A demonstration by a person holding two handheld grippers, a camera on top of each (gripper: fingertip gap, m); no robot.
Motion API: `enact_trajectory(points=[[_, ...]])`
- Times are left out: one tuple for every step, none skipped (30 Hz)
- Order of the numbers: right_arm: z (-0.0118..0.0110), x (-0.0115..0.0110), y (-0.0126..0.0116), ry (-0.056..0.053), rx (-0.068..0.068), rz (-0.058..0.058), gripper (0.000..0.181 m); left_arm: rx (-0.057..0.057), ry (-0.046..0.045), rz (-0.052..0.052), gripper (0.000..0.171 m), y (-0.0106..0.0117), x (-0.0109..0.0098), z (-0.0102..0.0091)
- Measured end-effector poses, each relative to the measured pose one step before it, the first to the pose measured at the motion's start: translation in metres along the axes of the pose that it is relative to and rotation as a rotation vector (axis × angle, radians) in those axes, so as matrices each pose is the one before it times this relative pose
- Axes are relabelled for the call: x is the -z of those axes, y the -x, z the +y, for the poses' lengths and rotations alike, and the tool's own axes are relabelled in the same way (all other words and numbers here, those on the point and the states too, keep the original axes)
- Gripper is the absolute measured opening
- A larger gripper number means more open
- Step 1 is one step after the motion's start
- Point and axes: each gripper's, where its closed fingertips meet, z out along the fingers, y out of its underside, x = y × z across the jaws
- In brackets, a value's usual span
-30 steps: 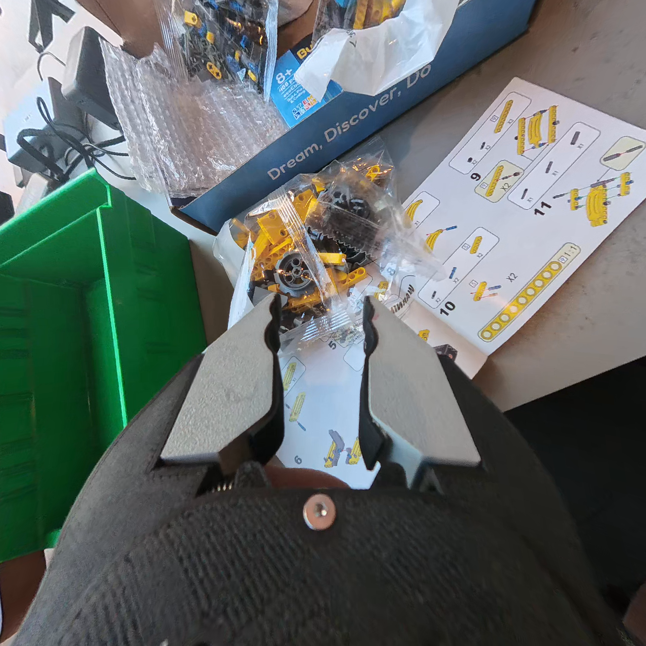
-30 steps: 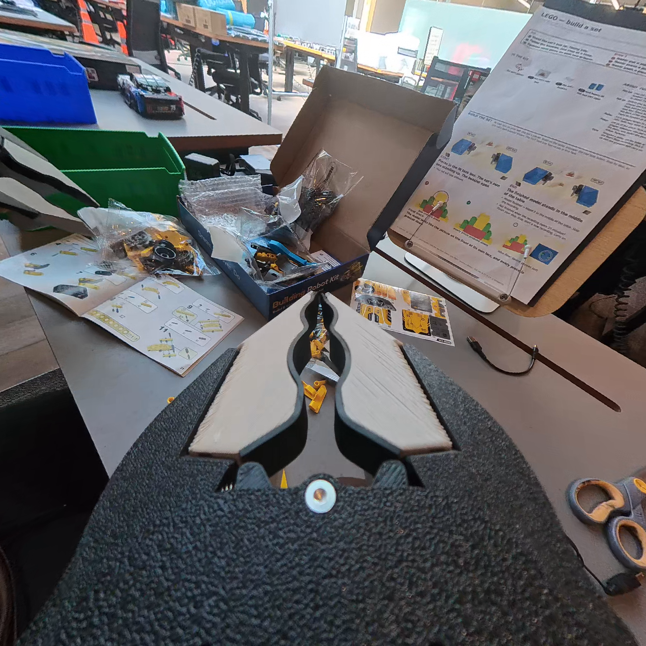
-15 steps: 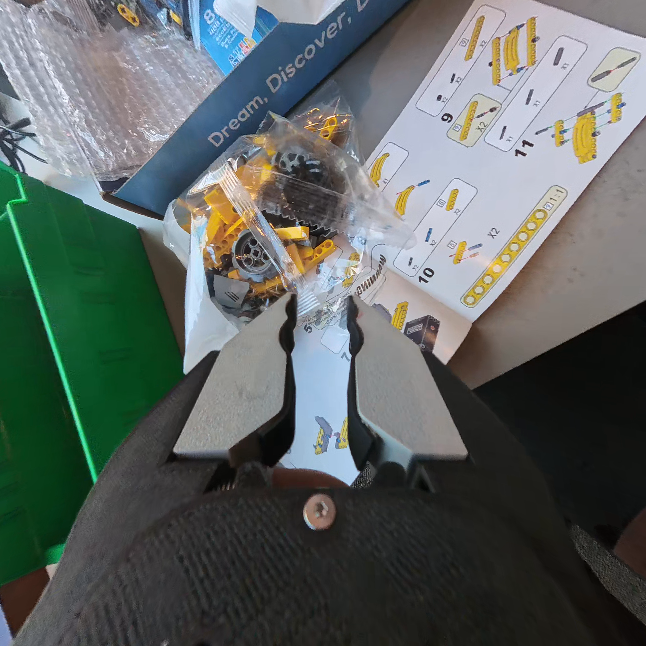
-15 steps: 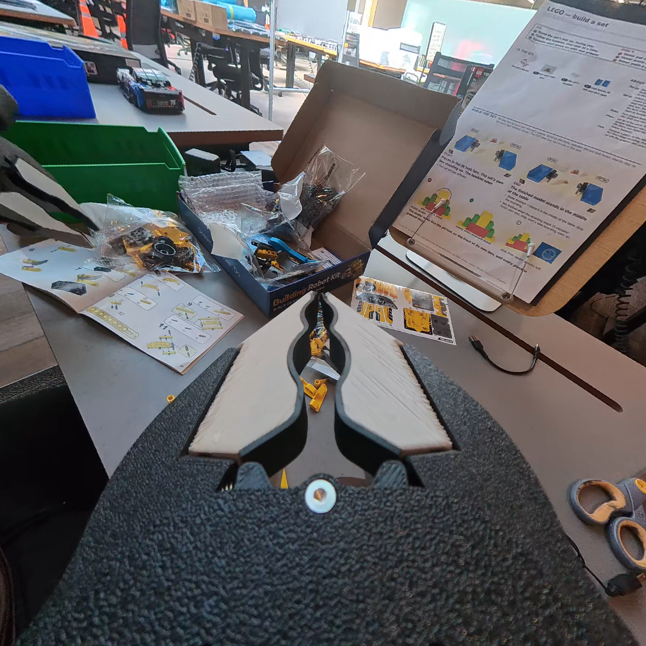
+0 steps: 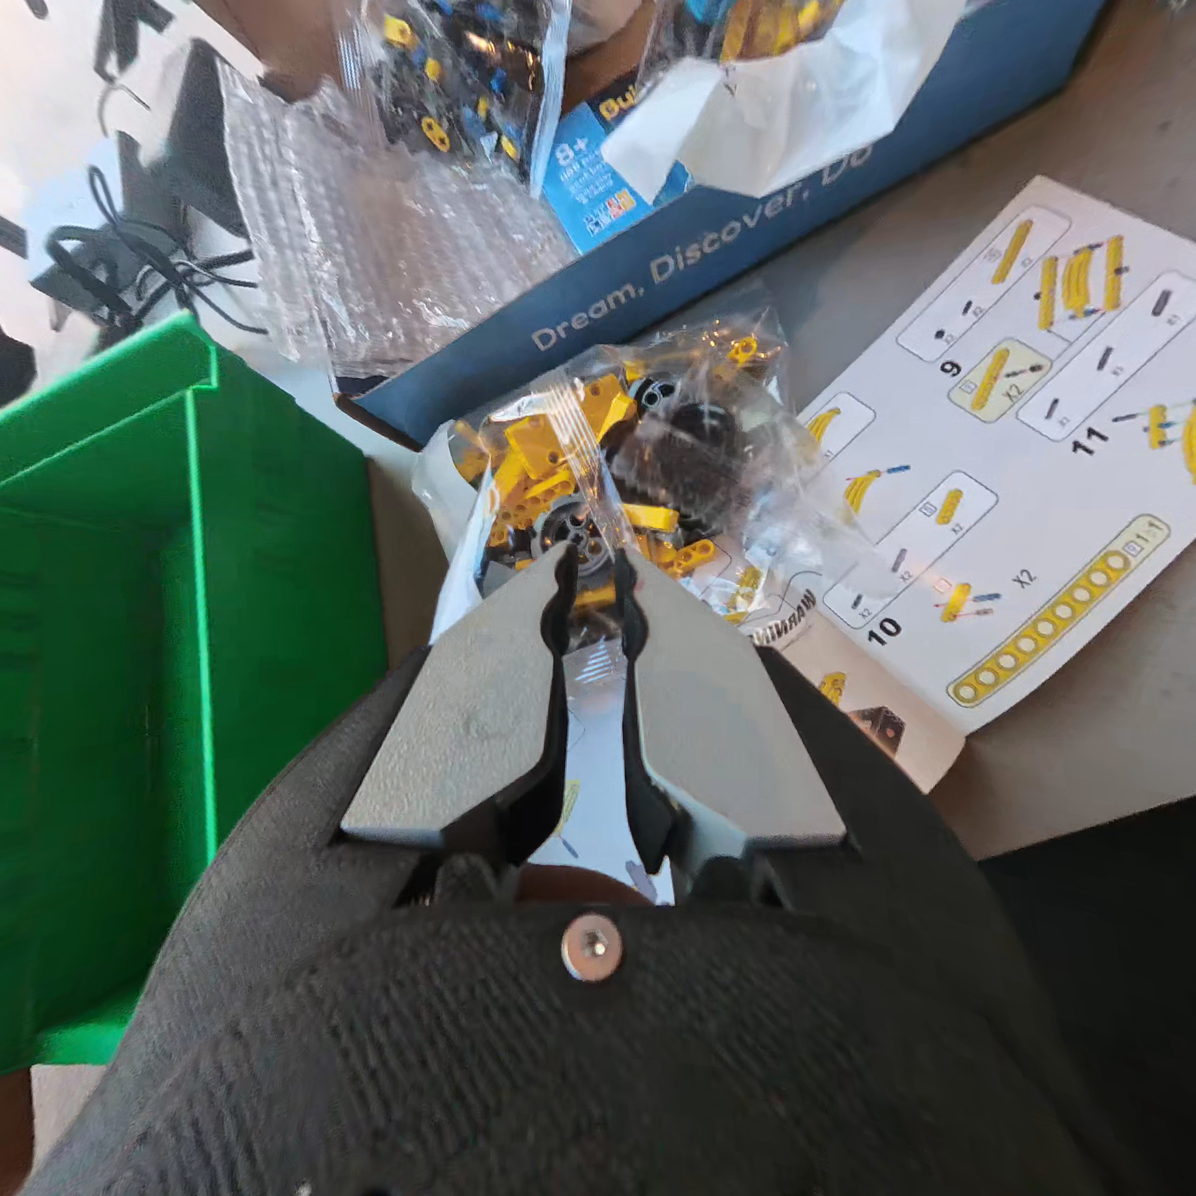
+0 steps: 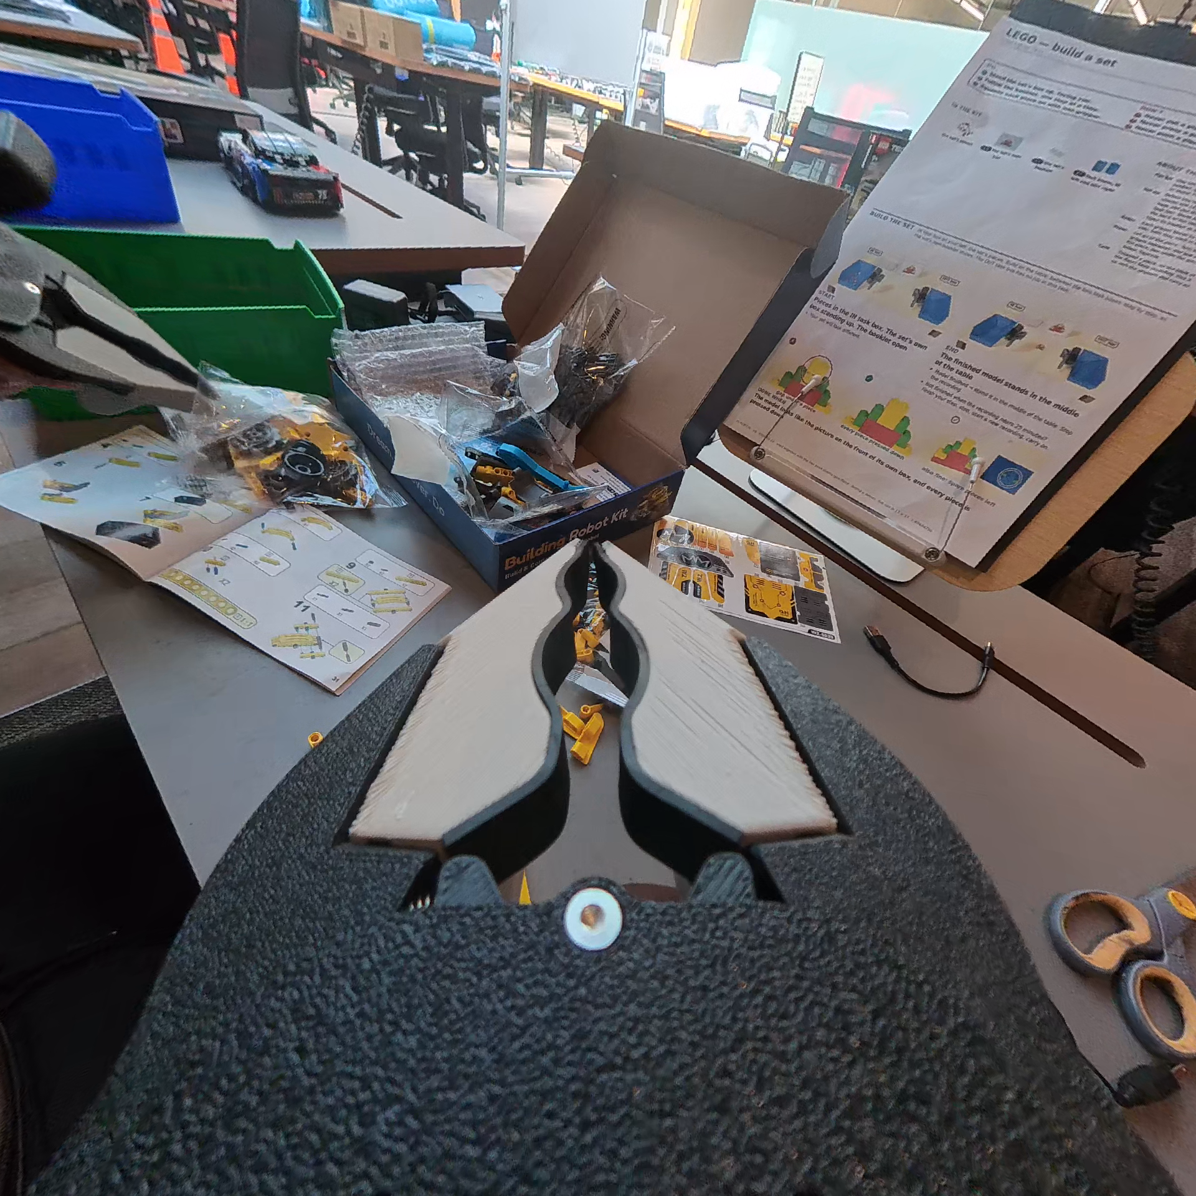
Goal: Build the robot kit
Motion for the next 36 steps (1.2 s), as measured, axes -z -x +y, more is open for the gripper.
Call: enact_trajectory(points=[[0.00012,-0.00025,0.00035,-0.0002,-0.0006,-0.0020,0.001,0.0071,-0.01357,0.0024,0.007,0.00048,0.00205,-0.00229],[0.00047,-0.00048,0.00024,0.0014,-0.0003,-0.0011,0.001,0.0009,-0.00501,0.0028,0.006,-0.00021,0.00151,-0.00119],[0.00078,-0.00071,0.00023,0.0030,0.0007,-0.0007,0.001,-0.0074,-0.00262,0.0116,0.006,-0.00256,0.00143,-0.00072],[0.00072,-0.00073,0.00035,0.0036,0.0015,-0.0007,0.001,-0.0145,-0.00319,0.0221,0.006,-0.00531,0.00126,-0.00087],[0.00052,-0.00049,0.00045,0.0026,0.0019,-0.0002,0.001,-0.0231,-0.00056,0.0365,0.003,-0.00854,0.00083,-0.00032],[-0.00009,-0.00034,0.00027,0.0005,0.0015,0.0001,0.001,-0.0278,0.00563,0.0468,0.002,-0.01107,-0.00042,0.00103],[-0.00034,-0.00005,0.00046,-0.0012,0.0008,-0.0010,0.001,-0.0317,0.02029,0.0414,0.003,-0.01088,-0.00280,0.00360],[-0.00043,-0.00003,0.00055,-0.0012,0.0001,-0.0014,0.001,-0.0401,0.03203,0.0131,0.004,-0.00631,-0.00531,0.00546],[-0.00021,0.00008,0.00043,-0.0006,0.0003,-0.0013,0.001,-0.0475,0.03652,-0.0250,0.006,0.00004,-0.00692,0.00561],[-0.00016,0.00011,0.00028,-0.0003,0.0008,-0.0004,0.001,-0.0384,0.03640,-0.0434,0.009,0.00378,-0.00727,0.00490],[0.00006,0.00015,0.00023,0.0006,0.0011,-0.0001,0.001,-0.0211,0.03354,-0.0268,0.012,0.00217,-0.00671,0.00369],[-0.00002,0.00035,0.00013,0.0004,0.0016,0.0003,0.001,-0.0026,0.02005,-0.0001,0.014,-0.00077,-0.00564,0.00143],[-0.00029,0.00054,-0.00001,-0.0014,0.0019,0.0011,0.001,0.0081,0.00259,0.0143,0.016,-0.00250,-0.00456,-0.00120],[-0.00056,0.00054,-0.00012,-0.0021,0.0016,0.0011,0.001,0.0130,-0.00666,0.0177,0.019,-0.00274,-0.00366,-0.00239],[-0.00062,0.00055,-0.00035,-0.0022,0.0008,0.0009,0.001,0.0147,-0.00281,0.0103,0.021,-0.00153,-0.00323,-0.00150],[-0.00061,0.00053,-0.00043,-0.0023,-0.0003,0.0006,0.001,0.0151,0.00495,0.0012,0.020,0.00015,-0.00287,0.00008],[-0.00049,0.00059,-0.00043,-0.0025,-0.0011,0.0004,0.001,0.0172,0.01169,-0.0025,0.020,0.00095,-0.00256,0.00123],[-0.00025,0.00040,-0.00035,-0.0017,-0.0010,0.0000,0.001,0.0127,0.01108,0.0075,0.020,-0.00060,-0.00209,0.00123],[-0.00015,0.00029,-0.00037,-0.0006,-0.0005,0.0006,0.001,0.0036,0.00242,0.0080,0.019,-0.00111,-0.00165,0.00046],[-0.00003,0.00028,-0.00043,-0.0004,0.0000,0.0009,0.001,-0.0048,-0.00332,0.0010,0.019,-0.00022,-0.00158,0.00031],[-0.00007,0.00018,-0.00018,-0.0004,-0.0003,-0.0001,0.001,-0.0043,-0.00254,-0.0029,0.016,0.00064,-0.00170,0.00056],[0.00000,-0.00001,-0.00001,-0.0002,-0.0003,-0.0005,0.001,0.0028,-0.00100,-0.0013,0.015,0.00086,-0.00137,0.00055],[-0.00008,0.00013,0.00009,0.0001,0.0006,-0.0003,0.001,0.0081,-0.00042,0.0023,0.014,0.00084,-0.00054,0.00026],[0.00001,0.00003,0.00007,0.0004,0.0014,0.0003,0.001,0.0126,-0.00119,0.0082,0.014,0.00016,0.00038,0.00006],[0.00011,-0.00008,0.00008,0.0005,0.0016,0.0002,0.001,0.0082,-0.00308,0.0139,0.014,-0.00071,0.00037,-0.00010],[0.00032,-0.00007,0.00004,0.0011,0.0008,-0.0004,0.001,0.0005,-0.00539,0.0098,0.014,-0.00051,0.00007,0.00024],[0.00028,-0.00028,-0.00007,0.0009,-0.0005,-0.0004,0.001,-0.0049,-0.00223,0.0060,0.012,-0.00038,-0.00010,0.00121],[0.00037,-0.00032,-0.00005,0.0007,-0.0012,-0.0008,0.001,-0.0048,0.00158,0.0034,0.011,-0.00003,-0.00016,0.00201],[0.00050,-0.00048,0.00010,0.0014,-0.0014,-0.0010,0.001,-0.0029,0.00163,0.0061,0.010,-0.00013,0.00050,0.00198],[0.00037,-0.00054,0.00015,0.0016,-0.0003,-0.0006,0.001,0.0002,-0.00054,0.0085,0.007,0.00013,0.00159,0.00142],[0.00035,-0.00036,0.00020,0.0014,0.0010,-0.0002,0.001,0.0045,-0.00077,0.0156,0.003,-0.00044,0.00227,0.00176],[0.00019,-0.00033,0.00048,0.0013,0.0017,-0.0006,0.001,0.0066,0.00087,0.0297,0.003,-0.00243,0.00302,0.00246],[0.00006,-0.00023,0.00050,0.0010,0.0025,-0.0005,0.001,0.0048,-0.00095,0.0276,0.003,-0.00246,0.00388,0.00224],[0.00005,-0.00016,0.00032,0.0007,0.0024,0.0001,0.001,-0.0004,-0.00578,0.0123,0.004,-0.00097,0.00445,0.00156],[0.00002,-0.00020,0.00017,0.0002,0.0010,0.0005,0.001,-0.0048,-0.01000,-0.0071,0.004,0.00160,0.00425,0.00049],[-0.00001,-0.00033,0.00008,-0.0002,-0.0006,-0.0002,0.001,-0.0025,-0.01165,-0.0161,0.003,0.00300,0.00350,-0.00072]])
